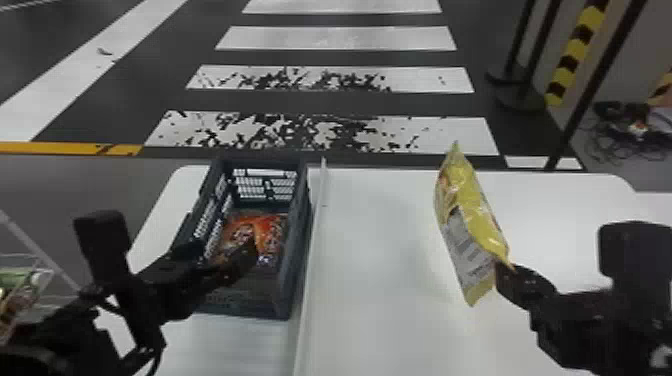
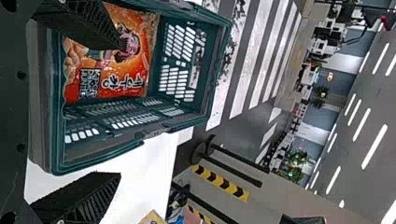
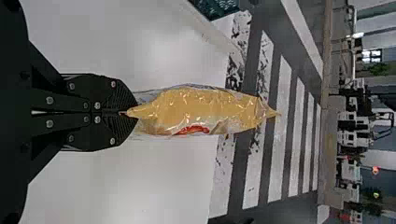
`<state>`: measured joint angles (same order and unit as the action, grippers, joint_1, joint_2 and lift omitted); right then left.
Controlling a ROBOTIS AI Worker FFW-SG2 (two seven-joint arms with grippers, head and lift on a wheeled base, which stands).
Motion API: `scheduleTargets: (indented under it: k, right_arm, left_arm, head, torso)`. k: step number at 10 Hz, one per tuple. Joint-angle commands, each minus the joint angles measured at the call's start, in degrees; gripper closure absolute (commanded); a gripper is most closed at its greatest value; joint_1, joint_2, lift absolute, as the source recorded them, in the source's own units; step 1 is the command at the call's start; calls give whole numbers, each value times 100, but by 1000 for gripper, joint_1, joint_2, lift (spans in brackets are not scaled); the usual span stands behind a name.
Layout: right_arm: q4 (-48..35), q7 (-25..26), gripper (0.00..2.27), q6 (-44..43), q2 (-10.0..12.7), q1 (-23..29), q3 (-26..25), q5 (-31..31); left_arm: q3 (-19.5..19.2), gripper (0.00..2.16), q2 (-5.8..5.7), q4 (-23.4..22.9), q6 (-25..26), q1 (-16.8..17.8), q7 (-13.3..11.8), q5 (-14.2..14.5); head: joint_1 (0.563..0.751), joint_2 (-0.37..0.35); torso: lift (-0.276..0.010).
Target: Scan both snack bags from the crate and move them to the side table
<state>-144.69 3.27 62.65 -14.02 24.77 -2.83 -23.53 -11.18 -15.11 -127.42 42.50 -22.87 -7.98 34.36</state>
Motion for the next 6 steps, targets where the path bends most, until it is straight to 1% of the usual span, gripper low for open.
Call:
scheduleTargets:
  k: [1, 2, 4, 5, 6]
  right_arm:
    - [134, -168, 2044, 42, 180, 10, -745, -934]
    - [327, -309, 2044, 42, 250, 10, -1088, -1215]
    - [969, -625, 2044, 94, 523, -16, -1958, -2164]
    - [1259, -617, 2044, 200, 602, -34, -2388, -2850]
    - [1356, -582, 2044, 323, 646, -34, -2670, -3228]
  left_arm:
    - [19, 22, -36, 51, 0, 10, -2, 0]
    - [28, 26, -36, 86, 0, 10, -20, 0]
    - [63, 26, -36, 112, 0, 19, -28, -9]
    - [72, 26, -36, 103, 0, 28, -28, -17]
    - [98, 26, -27, 103, 0, 46, -20, -26]
  head:
    - [695, 61]
    - [695, 56]
    - [695, 23]
    - [695, 0]
    - [695, -23]
  torso:
    - [-95]
    - [-95]
    - [-95]
    - [-95]
    - [-95]
